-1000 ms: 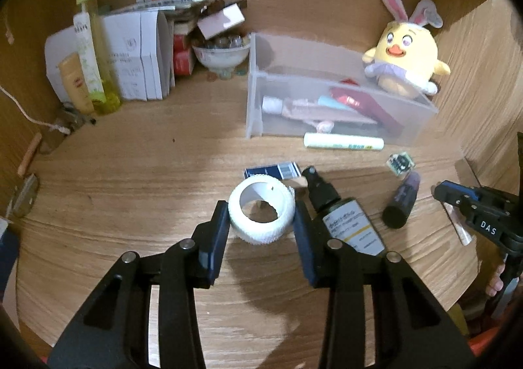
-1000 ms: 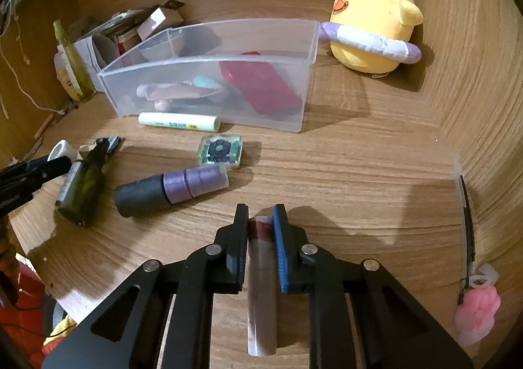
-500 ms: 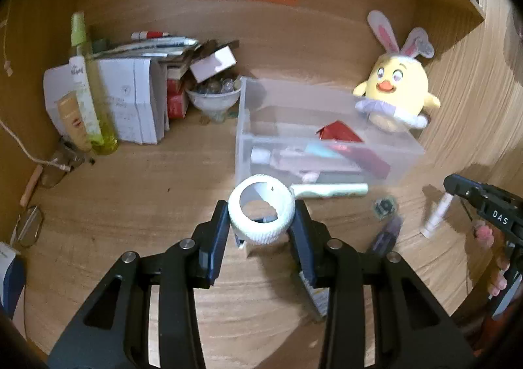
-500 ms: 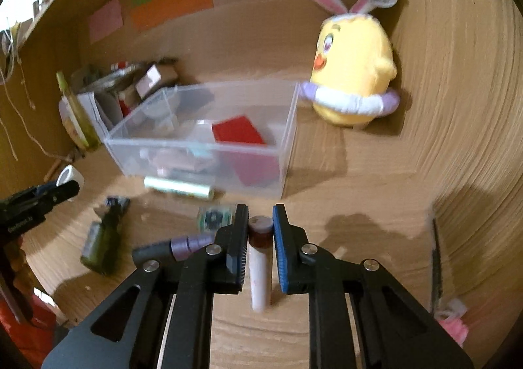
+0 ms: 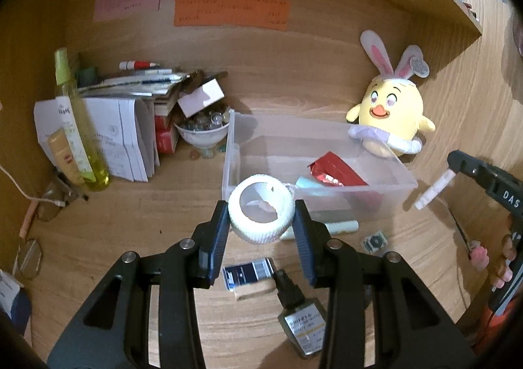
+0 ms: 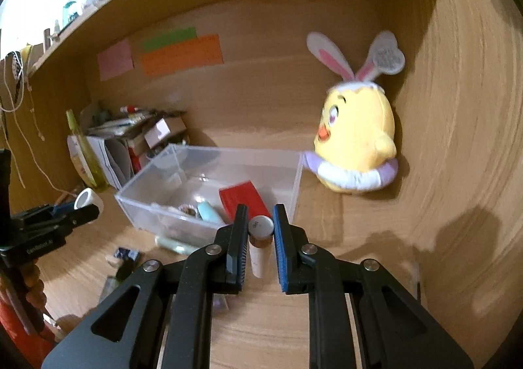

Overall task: Organize objects
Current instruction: 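Carry the tube and tape roll into the clear bin and open both grippers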

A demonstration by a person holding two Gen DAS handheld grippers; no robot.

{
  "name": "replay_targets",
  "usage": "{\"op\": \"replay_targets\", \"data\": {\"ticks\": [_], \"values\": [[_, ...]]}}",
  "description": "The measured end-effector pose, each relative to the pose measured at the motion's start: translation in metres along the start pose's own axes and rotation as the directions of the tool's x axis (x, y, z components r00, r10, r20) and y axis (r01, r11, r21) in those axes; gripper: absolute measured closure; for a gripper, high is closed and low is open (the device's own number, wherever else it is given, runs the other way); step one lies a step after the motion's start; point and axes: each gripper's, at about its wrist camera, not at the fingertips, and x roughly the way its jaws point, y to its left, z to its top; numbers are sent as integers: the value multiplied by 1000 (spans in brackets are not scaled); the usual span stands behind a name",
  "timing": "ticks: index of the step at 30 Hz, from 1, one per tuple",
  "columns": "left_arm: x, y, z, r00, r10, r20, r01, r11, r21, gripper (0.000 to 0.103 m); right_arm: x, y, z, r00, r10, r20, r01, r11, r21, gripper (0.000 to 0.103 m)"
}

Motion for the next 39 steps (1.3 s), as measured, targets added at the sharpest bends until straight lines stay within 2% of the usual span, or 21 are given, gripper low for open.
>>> {"op": "replay_targets", "data": {"ticks": [8,15,24,30,39], "values": [[9,1,17,1000,15,12,-15,1000,3,64,-4,12,28,997,25,75,-21,999,-48,89],[20,1,29,1000,19,7,-19,1000,10,64,8,21,46,994,35,99,-27,996,-82,89],[38,-1,43,1000,6,-6,-5,1000,15,64,41,17,54,998,19,65,-14,997,-76,89],[65,-2,45,997,-28,-67,29,1000,10,64,65,5,52,1000,-10,17,11,999,-52,89],[89,-7,41,993,-25,-111,29,999,27,64,95,11,40,996,-74,-51,68,990,-123,89]]}}
